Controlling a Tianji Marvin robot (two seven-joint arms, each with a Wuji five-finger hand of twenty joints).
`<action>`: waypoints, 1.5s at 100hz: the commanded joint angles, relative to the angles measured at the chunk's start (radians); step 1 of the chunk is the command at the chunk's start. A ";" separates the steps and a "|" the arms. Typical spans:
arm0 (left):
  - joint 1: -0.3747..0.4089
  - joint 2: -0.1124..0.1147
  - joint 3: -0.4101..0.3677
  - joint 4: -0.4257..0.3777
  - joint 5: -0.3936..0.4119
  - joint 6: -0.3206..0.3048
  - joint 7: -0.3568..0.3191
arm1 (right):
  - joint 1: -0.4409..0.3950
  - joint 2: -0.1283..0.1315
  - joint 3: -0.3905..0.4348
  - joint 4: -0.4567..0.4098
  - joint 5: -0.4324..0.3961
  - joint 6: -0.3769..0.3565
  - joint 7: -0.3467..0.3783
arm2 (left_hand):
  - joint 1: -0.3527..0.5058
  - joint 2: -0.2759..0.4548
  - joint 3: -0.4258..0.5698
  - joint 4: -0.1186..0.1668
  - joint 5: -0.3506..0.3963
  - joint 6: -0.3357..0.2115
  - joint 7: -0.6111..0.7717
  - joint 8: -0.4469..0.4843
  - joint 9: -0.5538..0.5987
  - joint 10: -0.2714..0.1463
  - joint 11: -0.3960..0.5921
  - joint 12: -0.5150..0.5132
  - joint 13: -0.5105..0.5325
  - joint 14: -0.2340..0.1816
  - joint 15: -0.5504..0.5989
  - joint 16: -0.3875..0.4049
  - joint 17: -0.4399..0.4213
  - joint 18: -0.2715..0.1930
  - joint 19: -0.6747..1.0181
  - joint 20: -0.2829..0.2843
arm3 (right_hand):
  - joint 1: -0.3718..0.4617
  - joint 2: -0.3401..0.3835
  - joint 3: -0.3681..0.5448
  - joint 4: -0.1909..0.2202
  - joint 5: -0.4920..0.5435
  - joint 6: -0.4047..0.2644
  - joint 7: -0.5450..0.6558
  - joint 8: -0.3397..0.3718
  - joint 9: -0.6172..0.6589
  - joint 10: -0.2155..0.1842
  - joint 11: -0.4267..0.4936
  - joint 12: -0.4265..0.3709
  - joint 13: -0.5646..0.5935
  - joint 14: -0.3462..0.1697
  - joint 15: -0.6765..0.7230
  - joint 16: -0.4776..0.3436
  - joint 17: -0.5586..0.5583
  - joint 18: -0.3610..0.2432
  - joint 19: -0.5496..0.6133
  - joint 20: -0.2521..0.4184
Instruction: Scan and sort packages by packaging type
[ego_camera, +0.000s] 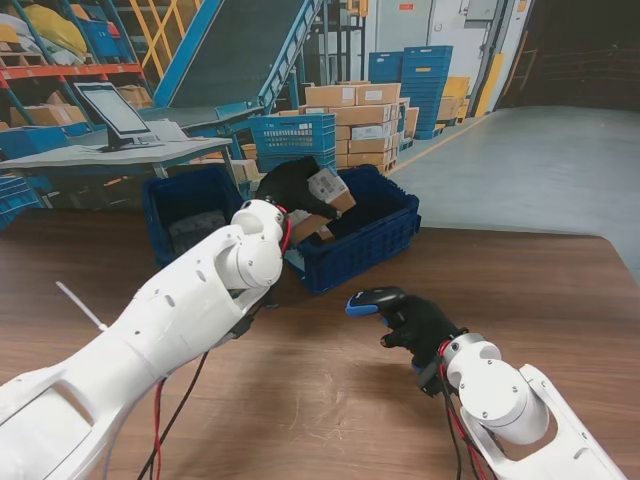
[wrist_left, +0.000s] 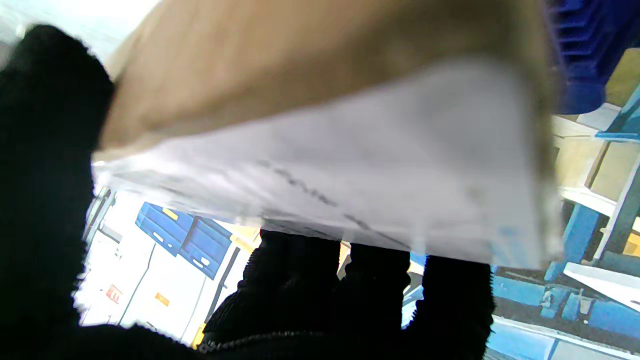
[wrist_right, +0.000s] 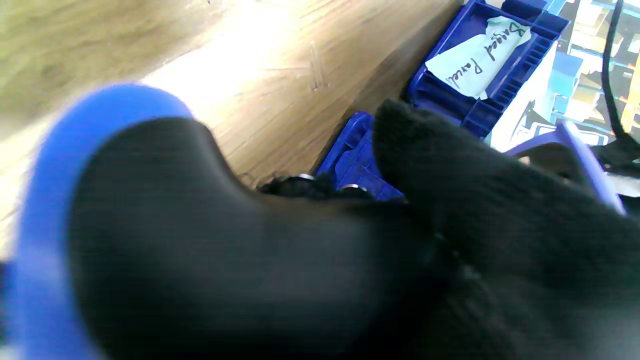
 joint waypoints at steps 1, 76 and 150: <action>-0.018 -0.033 0.012 0.011 -0.012 -0.010 -0.012 | -0.006 -0.005 0.000 -0.001 0.004 -0.007 0.016 | 0.531 0.204 0.335 0.091 0.131 -0.253 0.419 0.101 0.094 -0.114 0.084 0.046 0.095 -0.021 0.185 0.085 0.009 0.024 0.081 0.042 | 0.071 0.039 0.019 0.006 0.060 -0.052 0.067 0.046 0.001 0.018 0.002 0.009 0.018 -0.028 0.048 0.020 0.000 -0.001 0.013 0.004; -0.171 -0.257 0.108 0.460 -0.144 -0.155 0.142 | -0.002 0.000 0.012 0.037 0.025 -0.024 0.048 | 0.532 0.203 0.335 0.087 0.132 -0.250 0.420 0.098 0.094 -0.106 0.083 0.037 0.097 -0.013 0.185 0.080 0.013 0.029 0.089 0.048 | 0.072 0.040 0.019 0.007 0.060 -0.052 0.067 0.046 0.000 0.017 0.002 0.009 0.018 -0.031 0.047 0.020 0.000 -0.002 0.013 0.004; -0.242 -0.407 0.079 0.761 -0.175 -0.205 0.168 | -0.014 0.004 0.026 0.038 0.032 -0.022 0.066 | 0.480 0.257 0.326 0.081 0.071 -0.219 0.355 0.042 -0.022 -0.071 0.055 -0.062 -0.020 -0.006 0.113 -0.030 -0.085 0.035 -0.031 -0.018 | 0.072 0.040 0.019 0.007 0.060 -0.052 0.067 0.046 0.001 0.017 0.003 0.009 0.018 -0.030 0.047 0.019 -0.001 -0.002 0.013 0.003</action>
